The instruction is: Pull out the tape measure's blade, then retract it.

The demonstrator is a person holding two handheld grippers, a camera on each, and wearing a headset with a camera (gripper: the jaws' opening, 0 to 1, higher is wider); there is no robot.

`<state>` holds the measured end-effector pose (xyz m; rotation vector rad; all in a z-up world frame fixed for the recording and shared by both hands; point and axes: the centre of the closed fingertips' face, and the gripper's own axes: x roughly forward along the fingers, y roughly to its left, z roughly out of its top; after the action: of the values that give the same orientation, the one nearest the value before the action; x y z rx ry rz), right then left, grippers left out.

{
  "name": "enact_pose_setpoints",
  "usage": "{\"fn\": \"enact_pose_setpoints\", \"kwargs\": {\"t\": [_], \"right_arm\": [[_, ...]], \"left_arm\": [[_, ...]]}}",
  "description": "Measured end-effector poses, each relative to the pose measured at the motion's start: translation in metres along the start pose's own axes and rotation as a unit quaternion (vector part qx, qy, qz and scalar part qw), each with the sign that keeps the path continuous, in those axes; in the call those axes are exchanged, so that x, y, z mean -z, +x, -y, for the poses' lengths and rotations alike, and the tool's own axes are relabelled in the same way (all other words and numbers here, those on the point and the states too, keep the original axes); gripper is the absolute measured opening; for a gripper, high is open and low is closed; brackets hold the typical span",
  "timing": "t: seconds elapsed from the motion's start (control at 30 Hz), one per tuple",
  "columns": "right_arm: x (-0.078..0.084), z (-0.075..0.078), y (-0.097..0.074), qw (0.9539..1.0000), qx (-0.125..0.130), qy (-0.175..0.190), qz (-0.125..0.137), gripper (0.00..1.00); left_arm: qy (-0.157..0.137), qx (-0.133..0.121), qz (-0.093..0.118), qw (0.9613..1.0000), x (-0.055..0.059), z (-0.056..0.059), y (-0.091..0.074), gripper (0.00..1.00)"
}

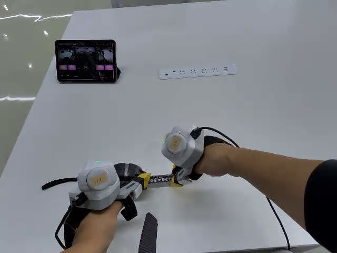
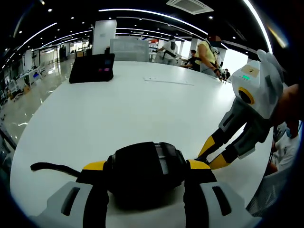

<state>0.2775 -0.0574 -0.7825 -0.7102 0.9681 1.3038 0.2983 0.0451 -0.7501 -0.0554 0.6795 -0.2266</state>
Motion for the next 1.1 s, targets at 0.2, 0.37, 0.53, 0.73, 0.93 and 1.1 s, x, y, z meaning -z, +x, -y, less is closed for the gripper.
{"fn": "enact_pose_setpoints", "kwargs": {"t": [0.2,0.37,0.53,0.73,0.93,1.1], "right_arm": [[-0.004,-0.001,0.001,1.0,-0.001,-0.003,0.006,0.1],[-0.008,-0.001,0.004,0.9999,-0.004,0.002,0.011,0.1],[-0.012,-0.001,0.005,0.9999,-0.005,0.004,0.014,0.1],[-0.016,-0.002,0.008,0.9997,-0.011,0.006,0.023,0.09],[-0.02,-0.004,0.01,0.9994,-0.007,0.008,0.031,0.09],[-0.023,-0.005,0.011,0.9993,-0.006,0.01,0.034,0.09]], "left_arm": [[0.0,0.001,-0.001,1.0,0.0,0.0,0.0,0.6],[-0.001,0.001,-0.002,1.0,0.0,0.0,0.0,0.6],[-0.001,0.001,-0.002,1.0,0.0,-0.001,0.001,0.6],[-0.003,0.0,-0.003,1.0,0.0,-0.001,0.0,0.6],[0.0,0.002,-0.001,1.0,0.0,-0.001,0.0,0.6],[-0.001,0.002,0.0,1.0,0.0,0.0,0.0,0.6]]}}
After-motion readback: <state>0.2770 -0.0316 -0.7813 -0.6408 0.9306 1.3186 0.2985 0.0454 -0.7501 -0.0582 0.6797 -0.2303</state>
